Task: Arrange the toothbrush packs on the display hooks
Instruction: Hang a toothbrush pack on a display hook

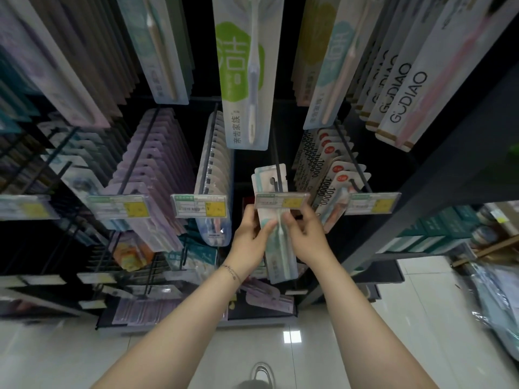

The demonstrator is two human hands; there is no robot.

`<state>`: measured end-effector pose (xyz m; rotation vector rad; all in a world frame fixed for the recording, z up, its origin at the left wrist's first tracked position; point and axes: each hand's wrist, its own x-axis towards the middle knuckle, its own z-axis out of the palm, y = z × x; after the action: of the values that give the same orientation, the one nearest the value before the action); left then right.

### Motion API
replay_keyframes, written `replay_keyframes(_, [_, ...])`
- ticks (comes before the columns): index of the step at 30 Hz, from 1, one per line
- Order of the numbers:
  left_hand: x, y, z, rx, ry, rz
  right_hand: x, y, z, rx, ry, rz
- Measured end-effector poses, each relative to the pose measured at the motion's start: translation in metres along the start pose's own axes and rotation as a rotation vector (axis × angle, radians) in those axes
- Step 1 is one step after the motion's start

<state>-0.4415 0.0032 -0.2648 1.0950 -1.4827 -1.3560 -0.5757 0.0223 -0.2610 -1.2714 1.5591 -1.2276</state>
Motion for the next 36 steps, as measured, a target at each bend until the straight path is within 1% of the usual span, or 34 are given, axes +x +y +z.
replay_keyframes(4, [-0.009, 0.002, -0.007, 0.045, -0.021, 0.030, -0.013, -0.011, 0.002, -0.011, 0.014, 0.008])
replay_keyframes(8, [-0.017, 0.005, -0.016, 0.105, -0.069, 0.017, -0.028, -0.015, 0.007, -0.026, 0.023, 0.010])
replay_keyframes(13, [-0.028, 0.014, -0.022, 0.119, -0.093, 0.003, -0.044, -0.028, 0.011, -0.029, 0.044, 0.033])
replay_keyframes(26, [-0.078, 0.020, -0.034, 0.161, -0.154, -0.004, -0.096, -0.033, 0.019, -0.037, 0.016, 0.099])
replay_keyframes(31, [-0.101, 0.019, -0.049, 0.116, -0.143, -0.044, -0.116, -0.037, 0.034, -0.025, -0.020, 0.111])
replay_keyframes(36, [-0.119, 0.021, -0.076, 0.061, -0.075, -0.047, -0.129, -0.052, 0.055, -0.001, -0.064, 0.075])
